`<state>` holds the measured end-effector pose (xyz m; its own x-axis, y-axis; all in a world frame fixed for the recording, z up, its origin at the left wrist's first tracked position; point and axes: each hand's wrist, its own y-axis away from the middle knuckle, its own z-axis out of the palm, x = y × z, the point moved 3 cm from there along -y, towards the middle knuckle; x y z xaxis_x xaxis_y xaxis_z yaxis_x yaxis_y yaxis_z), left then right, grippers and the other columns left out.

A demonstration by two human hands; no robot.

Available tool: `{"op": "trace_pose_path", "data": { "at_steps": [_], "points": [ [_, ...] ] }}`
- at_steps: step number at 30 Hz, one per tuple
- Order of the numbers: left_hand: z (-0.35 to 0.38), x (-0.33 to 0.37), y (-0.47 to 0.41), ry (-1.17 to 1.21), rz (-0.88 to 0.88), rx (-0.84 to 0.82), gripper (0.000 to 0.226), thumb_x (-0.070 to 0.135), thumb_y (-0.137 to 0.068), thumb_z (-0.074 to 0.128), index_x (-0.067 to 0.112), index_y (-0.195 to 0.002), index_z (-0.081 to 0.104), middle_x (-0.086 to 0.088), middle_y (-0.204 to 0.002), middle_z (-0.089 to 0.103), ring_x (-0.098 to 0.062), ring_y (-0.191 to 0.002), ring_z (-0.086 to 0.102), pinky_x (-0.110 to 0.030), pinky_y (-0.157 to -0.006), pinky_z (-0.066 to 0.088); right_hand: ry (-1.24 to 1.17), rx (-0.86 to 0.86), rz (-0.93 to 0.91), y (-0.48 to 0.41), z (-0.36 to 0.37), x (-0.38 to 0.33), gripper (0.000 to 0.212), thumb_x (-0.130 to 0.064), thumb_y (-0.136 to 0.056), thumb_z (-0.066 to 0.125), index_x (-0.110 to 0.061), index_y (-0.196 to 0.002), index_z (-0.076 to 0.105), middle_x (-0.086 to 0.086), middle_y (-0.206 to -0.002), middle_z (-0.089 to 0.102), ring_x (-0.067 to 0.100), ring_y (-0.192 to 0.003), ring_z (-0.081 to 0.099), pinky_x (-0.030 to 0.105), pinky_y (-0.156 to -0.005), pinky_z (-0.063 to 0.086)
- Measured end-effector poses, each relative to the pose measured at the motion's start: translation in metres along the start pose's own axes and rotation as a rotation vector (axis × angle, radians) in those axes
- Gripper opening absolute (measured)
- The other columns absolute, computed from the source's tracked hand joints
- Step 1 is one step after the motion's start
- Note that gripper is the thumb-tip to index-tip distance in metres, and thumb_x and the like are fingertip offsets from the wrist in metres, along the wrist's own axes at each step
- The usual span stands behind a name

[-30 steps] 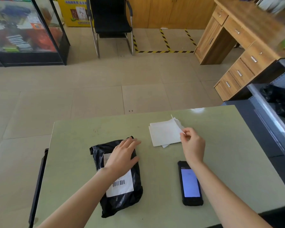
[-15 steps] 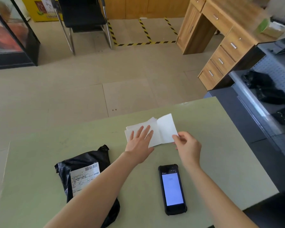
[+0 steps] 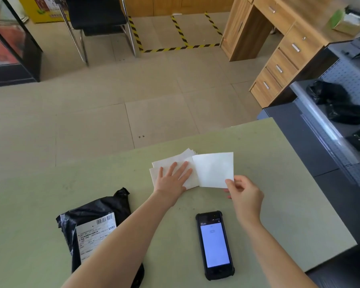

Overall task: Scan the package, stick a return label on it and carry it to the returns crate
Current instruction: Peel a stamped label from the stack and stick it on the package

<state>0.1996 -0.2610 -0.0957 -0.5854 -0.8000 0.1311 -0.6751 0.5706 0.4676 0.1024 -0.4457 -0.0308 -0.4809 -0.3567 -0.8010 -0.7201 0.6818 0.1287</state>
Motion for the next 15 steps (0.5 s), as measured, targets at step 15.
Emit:
{"op": "trace_pose_path", "data": {
  "at_steps": [15],
  "points": [
    [0.0, 0.0, -0.007, -0.026, 0.003, -0.014, 0.065, 0.041, -0.102, 0.037, 0.033, -0.154, -0.001, 0.01, -0.163, -0.014, -0.024, -0.15, -0.001, -0.056, -0.119, 0.013, -0.215, -0.093, 0.254, -0.019, -0.021, 0.016, 0.011, -0.006, -0.083, 0.067, -0.015, -0.077, 0.064, 0.005, -0.076, 0.072, 0.018, -0.065, 0.074, 0.033, -0.063, 0.059]
  ]
}}
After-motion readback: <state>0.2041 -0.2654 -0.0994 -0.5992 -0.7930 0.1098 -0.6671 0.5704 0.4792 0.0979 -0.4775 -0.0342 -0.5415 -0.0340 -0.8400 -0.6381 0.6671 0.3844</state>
